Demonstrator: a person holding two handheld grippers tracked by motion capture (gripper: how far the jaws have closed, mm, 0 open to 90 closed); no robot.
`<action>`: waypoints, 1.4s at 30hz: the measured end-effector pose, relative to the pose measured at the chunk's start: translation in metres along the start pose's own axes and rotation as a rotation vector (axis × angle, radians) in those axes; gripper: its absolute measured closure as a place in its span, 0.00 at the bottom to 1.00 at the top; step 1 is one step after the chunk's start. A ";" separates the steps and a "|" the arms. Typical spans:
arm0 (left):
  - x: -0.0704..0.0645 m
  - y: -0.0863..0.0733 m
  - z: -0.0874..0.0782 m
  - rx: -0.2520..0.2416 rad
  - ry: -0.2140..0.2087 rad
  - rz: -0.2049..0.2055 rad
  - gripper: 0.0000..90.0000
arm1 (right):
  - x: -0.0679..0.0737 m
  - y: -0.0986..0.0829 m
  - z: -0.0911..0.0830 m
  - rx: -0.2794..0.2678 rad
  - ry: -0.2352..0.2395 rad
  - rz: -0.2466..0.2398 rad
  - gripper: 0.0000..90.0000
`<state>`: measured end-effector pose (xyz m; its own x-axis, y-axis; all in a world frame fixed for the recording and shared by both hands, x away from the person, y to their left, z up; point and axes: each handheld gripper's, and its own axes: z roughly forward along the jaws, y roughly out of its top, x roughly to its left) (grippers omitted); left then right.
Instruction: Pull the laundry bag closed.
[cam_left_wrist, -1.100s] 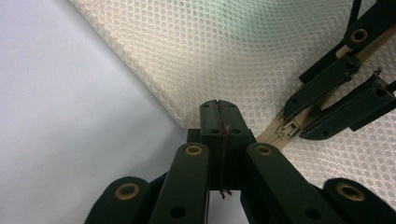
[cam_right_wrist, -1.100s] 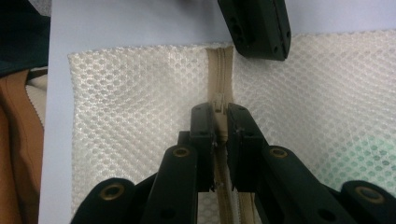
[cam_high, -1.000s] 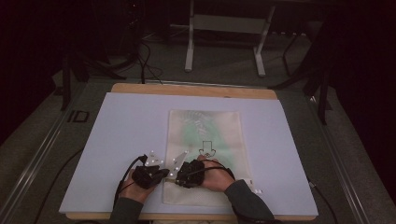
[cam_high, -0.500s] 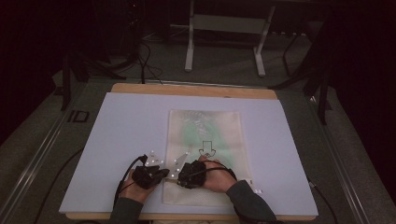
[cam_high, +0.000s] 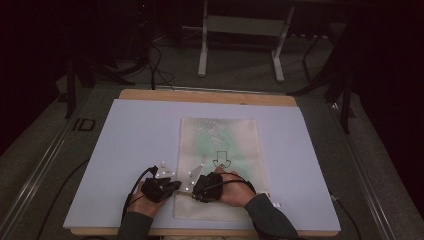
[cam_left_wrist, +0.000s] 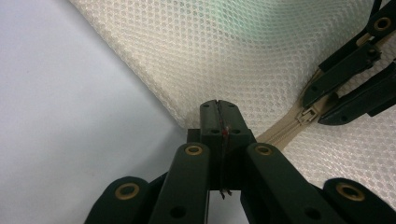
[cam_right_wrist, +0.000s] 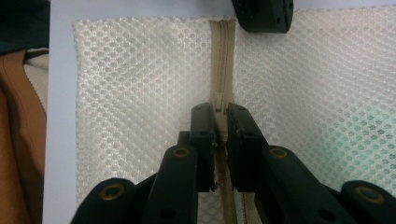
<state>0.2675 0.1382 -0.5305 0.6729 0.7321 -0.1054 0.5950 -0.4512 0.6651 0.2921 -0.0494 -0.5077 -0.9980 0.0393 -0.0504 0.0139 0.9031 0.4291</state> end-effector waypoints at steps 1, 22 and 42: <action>0.000 0.000 0.000 0.000 0.000 0.000 1.00 | 0.000 0.000 0.000 -0.002 0.000 0.000 0.91; 0.000 0.000 0.000 0.001 0.000 0.001 1.00 | 0.001 -0.007 -0.005 0.010 -0.005 -0.003 0.91; 0.000 0.000 0.000 0.002 0.001 0.001 1.00 | 0.002 -0.014 -0.010 0.010 -0.005 0.007 0.91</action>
<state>0.2674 0.1381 -0.5304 0.6732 0.7322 -0.1036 0.5948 -0.4529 0.6641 0.2896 -0.0665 -0.5053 -0.9975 0.0478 -0.0517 0.0217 0.9071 0.4203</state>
